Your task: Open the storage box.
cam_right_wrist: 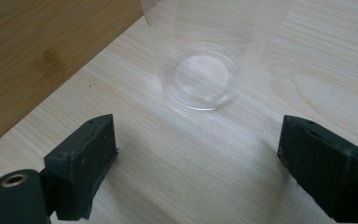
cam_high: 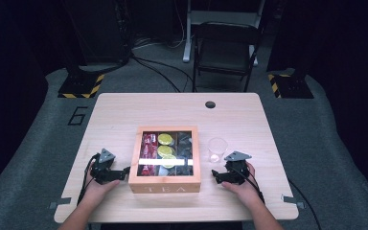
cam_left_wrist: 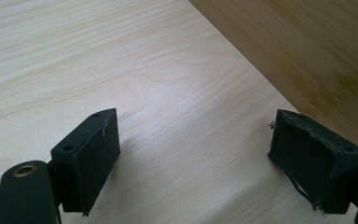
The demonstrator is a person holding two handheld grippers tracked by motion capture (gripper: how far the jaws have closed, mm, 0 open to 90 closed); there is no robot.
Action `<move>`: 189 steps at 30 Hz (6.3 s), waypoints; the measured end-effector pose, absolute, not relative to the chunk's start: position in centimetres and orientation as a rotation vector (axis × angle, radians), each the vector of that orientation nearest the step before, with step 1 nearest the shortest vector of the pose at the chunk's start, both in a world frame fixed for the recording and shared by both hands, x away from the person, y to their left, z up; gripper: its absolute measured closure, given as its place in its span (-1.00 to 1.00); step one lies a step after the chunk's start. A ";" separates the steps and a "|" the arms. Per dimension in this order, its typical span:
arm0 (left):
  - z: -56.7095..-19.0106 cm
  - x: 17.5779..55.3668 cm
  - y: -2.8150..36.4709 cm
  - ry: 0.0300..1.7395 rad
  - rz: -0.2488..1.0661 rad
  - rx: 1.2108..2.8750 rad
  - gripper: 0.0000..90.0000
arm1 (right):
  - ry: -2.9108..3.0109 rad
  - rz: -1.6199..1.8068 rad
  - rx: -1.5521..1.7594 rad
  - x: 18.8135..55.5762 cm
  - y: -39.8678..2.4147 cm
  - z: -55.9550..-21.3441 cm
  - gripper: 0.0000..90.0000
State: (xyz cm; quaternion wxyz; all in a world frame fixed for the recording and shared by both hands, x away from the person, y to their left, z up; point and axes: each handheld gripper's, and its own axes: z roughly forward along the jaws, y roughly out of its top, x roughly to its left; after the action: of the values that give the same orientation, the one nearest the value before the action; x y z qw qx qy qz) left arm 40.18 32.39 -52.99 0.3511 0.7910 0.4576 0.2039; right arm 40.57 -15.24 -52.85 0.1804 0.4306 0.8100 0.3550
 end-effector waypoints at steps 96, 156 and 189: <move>-47.1 37.2 33.3 1.201 0.507 1.962 0.06 | 2.324 1.296 0.954 34.0 -13.3 -43.9 0.41; -47.2 37.2 32.8 1.165 0.487 1.990 0.06 | 2.579 1.220 0.777 33.5 -10.8 -46.2 0.80; -44.3 35.0 30.5 0.948 0.441 1.999 0.22 | 2.414 1.385 0.855 34.0 -11.1 -41.5 0.80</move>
State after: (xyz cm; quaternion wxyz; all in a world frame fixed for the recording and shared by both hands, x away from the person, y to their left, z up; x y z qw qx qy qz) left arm 35.02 30.47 -44.29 0.4283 0.8007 0.3797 0.1766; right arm 34.02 -11.05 -41.48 0.1148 0.2917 0.8238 0.4724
